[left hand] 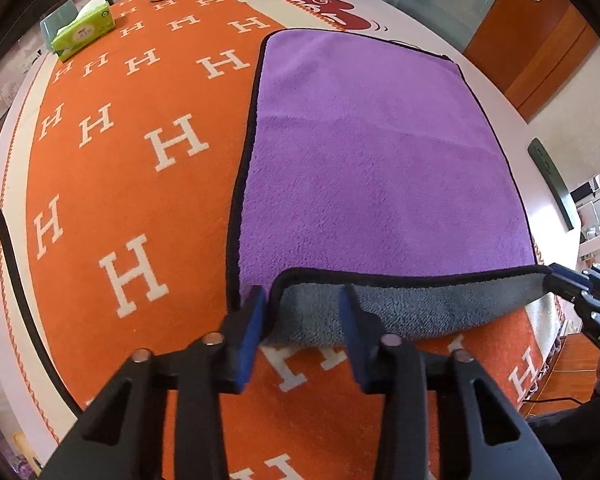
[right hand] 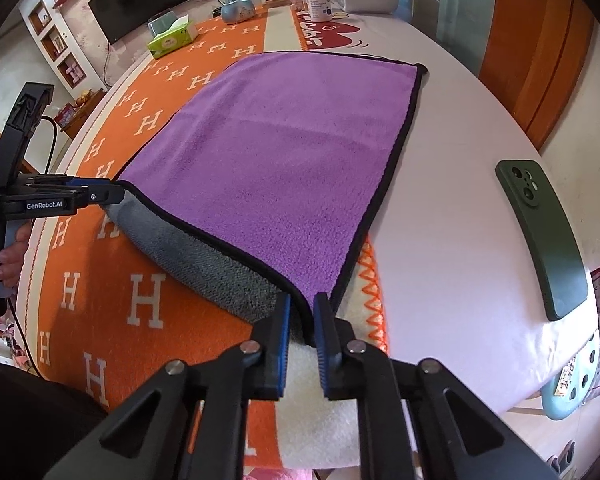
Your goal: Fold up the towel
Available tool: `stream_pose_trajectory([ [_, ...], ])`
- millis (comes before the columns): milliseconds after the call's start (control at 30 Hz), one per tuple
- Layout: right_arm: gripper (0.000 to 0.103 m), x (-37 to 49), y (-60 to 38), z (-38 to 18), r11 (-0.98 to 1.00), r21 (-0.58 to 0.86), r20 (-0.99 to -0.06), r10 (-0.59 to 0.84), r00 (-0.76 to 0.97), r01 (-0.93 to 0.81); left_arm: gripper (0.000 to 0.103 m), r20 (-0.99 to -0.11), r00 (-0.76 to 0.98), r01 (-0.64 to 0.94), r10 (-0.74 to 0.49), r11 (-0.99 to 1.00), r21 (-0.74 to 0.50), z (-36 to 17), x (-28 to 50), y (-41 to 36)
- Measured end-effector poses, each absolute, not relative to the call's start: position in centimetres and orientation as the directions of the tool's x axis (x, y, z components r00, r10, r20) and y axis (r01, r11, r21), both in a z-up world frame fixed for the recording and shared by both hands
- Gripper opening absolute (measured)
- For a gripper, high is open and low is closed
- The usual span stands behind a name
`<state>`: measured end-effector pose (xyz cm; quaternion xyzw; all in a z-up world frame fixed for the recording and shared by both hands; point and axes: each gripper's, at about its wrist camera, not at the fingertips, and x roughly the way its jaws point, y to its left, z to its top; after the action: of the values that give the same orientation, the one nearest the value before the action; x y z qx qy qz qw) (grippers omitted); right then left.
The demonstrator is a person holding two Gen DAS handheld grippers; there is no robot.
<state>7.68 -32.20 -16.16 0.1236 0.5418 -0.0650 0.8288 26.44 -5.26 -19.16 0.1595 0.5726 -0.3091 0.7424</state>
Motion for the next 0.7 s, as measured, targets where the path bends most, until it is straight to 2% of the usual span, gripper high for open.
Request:
stream_pose_trajectory([
  [67, 0.009, 7.7, -32.2, -16.1, 0.962, 0.133, -0.914, 0.026, 0.405, 0.238, 0.014, -0.952, 0.153, 0.636, -0.265, 0.763, -0.110, -19.3, 26.4, -5.4],
  [167, 0.007, 7.7, -32.3, -16.0, 0.964, 0.133, -0.913, 0.028, 0.408, 0.231, 0.009, -0.952, 0.157, 0.625, -0.263, 0.773, -0.111, -19.2, 26.5, -5.1],
  [700, 0.004, 8.1, -32.4, -15.0, 0.968, 0.127, -0.910, 0.027, 0.413, 0.217, 0.004, -0.957, 0.166, 0.610, -0.237, 0.787, -0.089, -18.3, 26.8, -5.1],
])
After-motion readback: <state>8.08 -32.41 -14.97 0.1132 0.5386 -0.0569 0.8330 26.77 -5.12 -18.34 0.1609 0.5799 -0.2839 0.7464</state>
